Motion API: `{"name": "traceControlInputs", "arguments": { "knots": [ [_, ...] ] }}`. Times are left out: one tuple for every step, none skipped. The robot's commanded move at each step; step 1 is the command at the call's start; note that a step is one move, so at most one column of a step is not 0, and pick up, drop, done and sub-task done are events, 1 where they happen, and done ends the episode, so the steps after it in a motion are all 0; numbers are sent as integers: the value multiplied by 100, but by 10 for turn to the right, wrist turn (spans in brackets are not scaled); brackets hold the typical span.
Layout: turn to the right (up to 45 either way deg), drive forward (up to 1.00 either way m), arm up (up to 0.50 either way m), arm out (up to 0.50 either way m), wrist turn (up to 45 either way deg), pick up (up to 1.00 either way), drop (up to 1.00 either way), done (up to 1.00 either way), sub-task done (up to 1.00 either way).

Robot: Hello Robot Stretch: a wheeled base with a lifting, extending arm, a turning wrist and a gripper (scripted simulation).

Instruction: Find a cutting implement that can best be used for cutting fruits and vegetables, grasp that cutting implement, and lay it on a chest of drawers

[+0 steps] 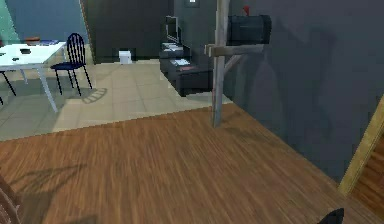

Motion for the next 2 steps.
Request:
{"name": "traceControlInputs", "arguments": {
  "knots": [
    [-120,0,0,0,0,0,0,0,0],
    [-30,0,0,0,0,0,0,0,0]
  ]
}}
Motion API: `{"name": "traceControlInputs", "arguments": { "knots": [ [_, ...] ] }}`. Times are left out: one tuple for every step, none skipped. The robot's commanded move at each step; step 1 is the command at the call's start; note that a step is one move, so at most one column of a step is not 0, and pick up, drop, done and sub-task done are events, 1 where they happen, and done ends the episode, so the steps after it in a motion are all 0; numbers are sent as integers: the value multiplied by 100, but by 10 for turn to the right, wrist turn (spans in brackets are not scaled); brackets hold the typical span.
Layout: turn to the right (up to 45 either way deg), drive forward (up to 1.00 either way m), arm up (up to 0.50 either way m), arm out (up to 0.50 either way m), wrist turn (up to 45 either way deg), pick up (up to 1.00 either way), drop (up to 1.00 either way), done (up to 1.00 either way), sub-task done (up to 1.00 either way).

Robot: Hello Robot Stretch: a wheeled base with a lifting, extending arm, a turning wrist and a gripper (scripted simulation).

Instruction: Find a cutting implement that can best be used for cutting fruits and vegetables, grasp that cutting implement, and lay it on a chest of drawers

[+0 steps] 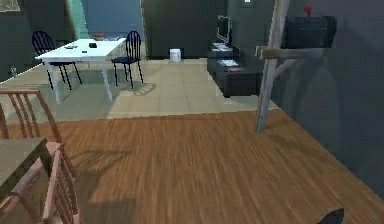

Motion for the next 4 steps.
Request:
{"name": "traceControlInputs", "arguments": {
  "knots": [
    [450,0,0,0,0,0,0,0,0],
    [450,0,0,0,0,0,0,0,0],
    [360,0,0,0,0,0,0,0,0],
    [0,5,0,0,0,0,0,0,0]
  ]
}}
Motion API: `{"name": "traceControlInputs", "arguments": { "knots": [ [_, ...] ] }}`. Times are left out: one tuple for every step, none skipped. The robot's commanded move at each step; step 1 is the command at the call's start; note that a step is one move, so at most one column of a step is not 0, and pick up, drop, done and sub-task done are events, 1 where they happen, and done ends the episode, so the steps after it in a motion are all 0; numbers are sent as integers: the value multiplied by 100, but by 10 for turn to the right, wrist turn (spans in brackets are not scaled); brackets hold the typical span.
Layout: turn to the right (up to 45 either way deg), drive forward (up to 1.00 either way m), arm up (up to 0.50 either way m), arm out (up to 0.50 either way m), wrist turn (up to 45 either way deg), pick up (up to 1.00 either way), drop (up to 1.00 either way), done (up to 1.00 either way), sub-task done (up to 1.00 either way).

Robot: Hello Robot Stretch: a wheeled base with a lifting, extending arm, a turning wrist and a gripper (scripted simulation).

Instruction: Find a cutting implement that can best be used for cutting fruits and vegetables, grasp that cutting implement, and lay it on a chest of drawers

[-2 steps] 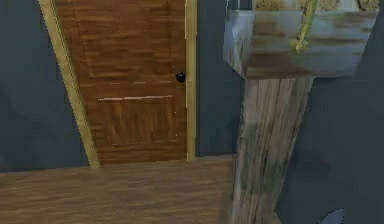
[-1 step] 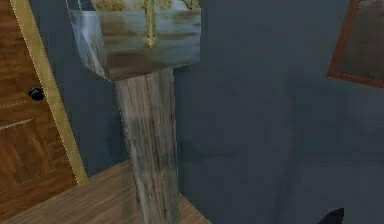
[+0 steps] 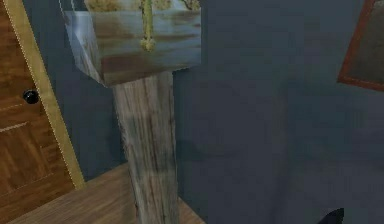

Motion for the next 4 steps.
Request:
{"name": "traceControlInputs", "arguments": {
  "knots": [
    [-450,0,0,0,0,0,0,0,0],
    [-450,0,0,0,0,0,0,0,0],
    [-30,0,0,0,0,0,0,0,0],
    [0,40,0,0,0,0,0,0,0]
  ]
}}
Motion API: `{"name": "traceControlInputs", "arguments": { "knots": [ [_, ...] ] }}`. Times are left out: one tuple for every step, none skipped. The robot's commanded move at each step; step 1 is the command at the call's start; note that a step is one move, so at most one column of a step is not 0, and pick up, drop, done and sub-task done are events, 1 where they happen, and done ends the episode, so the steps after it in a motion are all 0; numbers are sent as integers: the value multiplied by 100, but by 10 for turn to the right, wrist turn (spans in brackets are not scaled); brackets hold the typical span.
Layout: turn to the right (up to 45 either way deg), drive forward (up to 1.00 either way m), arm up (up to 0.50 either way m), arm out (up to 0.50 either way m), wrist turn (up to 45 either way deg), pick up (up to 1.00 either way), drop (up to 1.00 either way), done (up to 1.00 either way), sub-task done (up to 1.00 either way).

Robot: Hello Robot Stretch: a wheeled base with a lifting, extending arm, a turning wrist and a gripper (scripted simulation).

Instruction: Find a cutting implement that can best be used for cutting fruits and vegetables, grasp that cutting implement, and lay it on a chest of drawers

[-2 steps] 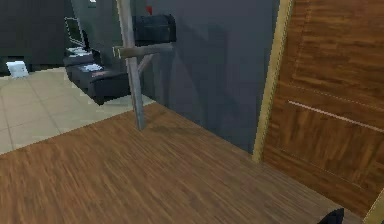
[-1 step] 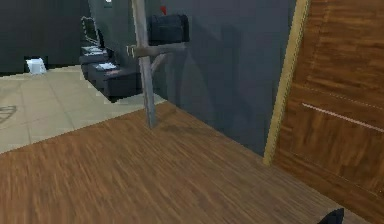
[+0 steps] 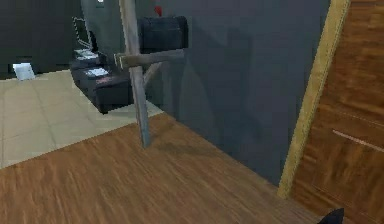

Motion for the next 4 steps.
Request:
{"name": "traceControlInputs", "arguments": {
  "knots": [
    [-420,0,0,0,0,0,0,0,0],
    [0,65,0,0,0,0,0,0,0],
    [-360,0,0,0,0,0,0,0,0],
    [-30,0,0,0,0,0,0,0,0]
  ]
}}
